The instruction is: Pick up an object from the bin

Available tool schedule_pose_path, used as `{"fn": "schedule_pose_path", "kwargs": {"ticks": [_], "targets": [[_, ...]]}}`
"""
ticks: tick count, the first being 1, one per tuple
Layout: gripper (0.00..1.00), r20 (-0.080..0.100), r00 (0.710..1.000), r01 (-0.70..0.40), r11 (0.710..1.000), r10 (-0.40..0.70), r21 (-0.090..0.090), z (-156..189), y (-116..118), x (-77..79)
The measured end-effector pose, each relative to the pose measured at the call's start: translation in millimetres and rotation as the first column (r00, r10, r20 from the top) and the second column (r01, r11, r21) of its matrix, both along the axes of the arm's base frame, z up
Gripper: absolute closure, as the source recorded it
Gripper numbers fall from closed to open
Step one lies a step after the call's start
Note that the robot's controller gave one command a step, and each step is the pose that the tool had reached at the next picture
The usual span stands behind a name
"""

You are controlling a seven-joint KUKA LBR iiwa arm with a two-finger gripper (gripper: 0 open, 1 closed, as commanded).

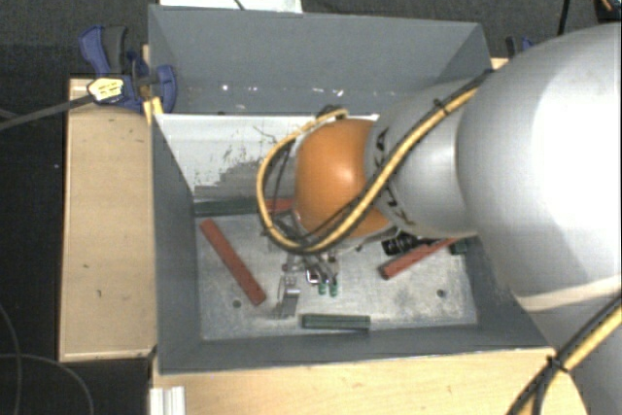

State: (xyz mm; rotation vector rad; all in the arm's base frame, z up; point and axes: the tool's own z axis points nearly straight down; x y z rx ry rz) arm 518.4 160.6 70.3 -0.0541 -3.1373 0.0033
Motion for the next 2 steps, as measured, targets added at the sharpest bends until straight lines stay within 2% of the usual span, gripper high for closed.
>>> {"fn": "schedule_pose_path", "kwargs": {"ticks": [1, 2], "targets": [[0.0, 0.004, 0.999, 0.039, 0.999, -0.039, -0.001, -0.1, -118.4, -30.6], [0.0, 0.013, 0.99, -0.143, 0.99, 0.143, 0.0, 1.8, -186.2, -36.7]]}}
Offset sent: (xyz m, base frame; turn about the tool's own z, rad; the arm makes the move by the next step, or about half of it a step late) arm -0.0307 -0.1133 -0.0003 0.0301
